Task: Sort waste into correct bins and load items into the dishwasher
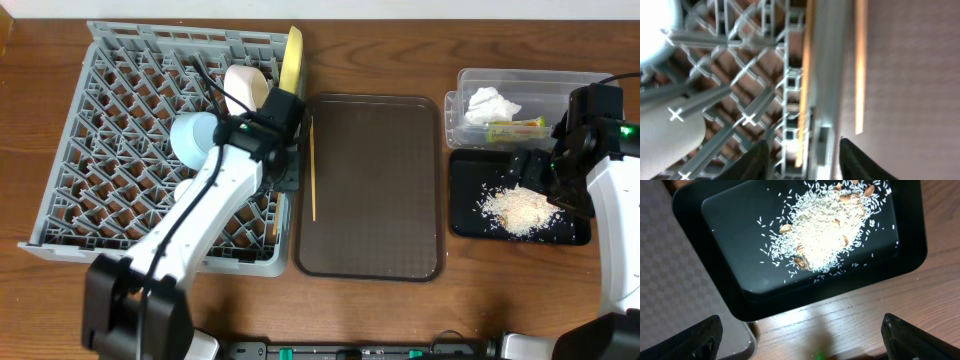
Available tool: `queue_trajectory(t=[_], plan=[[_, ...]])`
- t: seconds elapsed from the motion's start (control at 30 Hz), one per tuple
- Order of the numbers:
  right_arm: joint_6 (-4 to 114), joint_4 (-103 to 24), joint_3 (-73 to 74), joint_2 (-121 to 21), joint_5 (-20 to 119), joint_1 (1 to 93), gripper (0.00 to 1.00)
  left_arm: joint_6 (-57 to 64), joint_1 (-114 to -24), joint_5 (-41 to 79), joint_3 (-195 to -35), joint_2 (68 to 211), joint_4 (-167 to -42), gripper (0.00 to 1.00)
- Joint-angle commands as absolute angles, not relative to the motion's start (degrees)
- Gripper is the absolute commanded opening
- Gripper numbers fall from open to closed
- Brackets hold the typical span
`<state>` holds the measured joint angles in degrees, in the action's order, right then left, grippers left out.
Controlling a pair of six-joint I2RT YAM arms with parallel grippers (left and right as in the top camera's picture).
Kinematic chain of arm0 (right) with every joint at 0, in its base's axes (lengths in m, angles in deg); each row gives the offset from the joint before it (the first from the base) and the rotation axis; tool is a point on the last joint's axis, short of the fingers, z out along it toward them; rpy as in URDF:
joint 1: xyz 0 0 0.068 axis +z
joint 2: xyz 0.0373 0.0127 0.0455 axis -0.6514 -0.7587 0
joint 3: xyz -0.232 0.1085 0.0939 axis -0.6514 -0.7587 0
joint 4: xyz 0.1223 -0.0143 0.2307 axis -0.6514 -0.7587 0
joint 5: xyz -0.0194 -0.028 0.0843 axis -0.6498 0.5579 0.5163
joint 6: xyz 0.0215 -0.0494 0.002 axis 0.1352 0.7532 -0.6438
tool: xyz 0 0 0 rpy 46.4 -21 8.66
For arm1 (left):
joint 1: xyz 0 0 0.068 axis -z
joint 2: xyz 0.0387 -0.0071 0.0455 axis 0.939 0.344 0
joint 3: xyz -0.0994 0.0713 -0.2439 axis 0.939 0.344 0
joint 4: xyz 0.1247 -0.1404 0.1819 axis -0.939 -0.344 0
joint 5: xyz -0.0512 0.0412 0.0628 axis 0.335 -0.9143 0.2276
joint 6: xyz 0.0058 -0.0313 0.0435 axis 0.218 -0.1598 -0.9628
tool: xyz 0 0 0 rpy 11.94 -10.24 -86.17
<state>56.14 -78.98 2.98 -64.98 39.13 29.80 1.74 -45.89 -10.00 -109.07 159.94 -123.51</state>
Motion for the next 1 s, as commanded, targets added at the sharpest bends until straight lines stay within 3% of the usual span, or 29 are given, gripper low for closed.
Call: queue_trajectory(t=[0.0,0.4,0.97], plan=[[56.7,-79.0,3.5,-64.5,39.0,29.5,0.99,2.2,-43.2,-8.0,-110.3,155.3,-121.4,0.49],[56.7,-79.0,3.5,-64.5,39.0,29.5,0.99,21.1,-34.6,-16.9,-110.3,163.3,-112.2,0.49],[56.7,-79.2,3.5,-64.5,39.0,29.5,0.99,21.1,-34.8,-18.8,-110.3,181.1,-106.9,0.49]])
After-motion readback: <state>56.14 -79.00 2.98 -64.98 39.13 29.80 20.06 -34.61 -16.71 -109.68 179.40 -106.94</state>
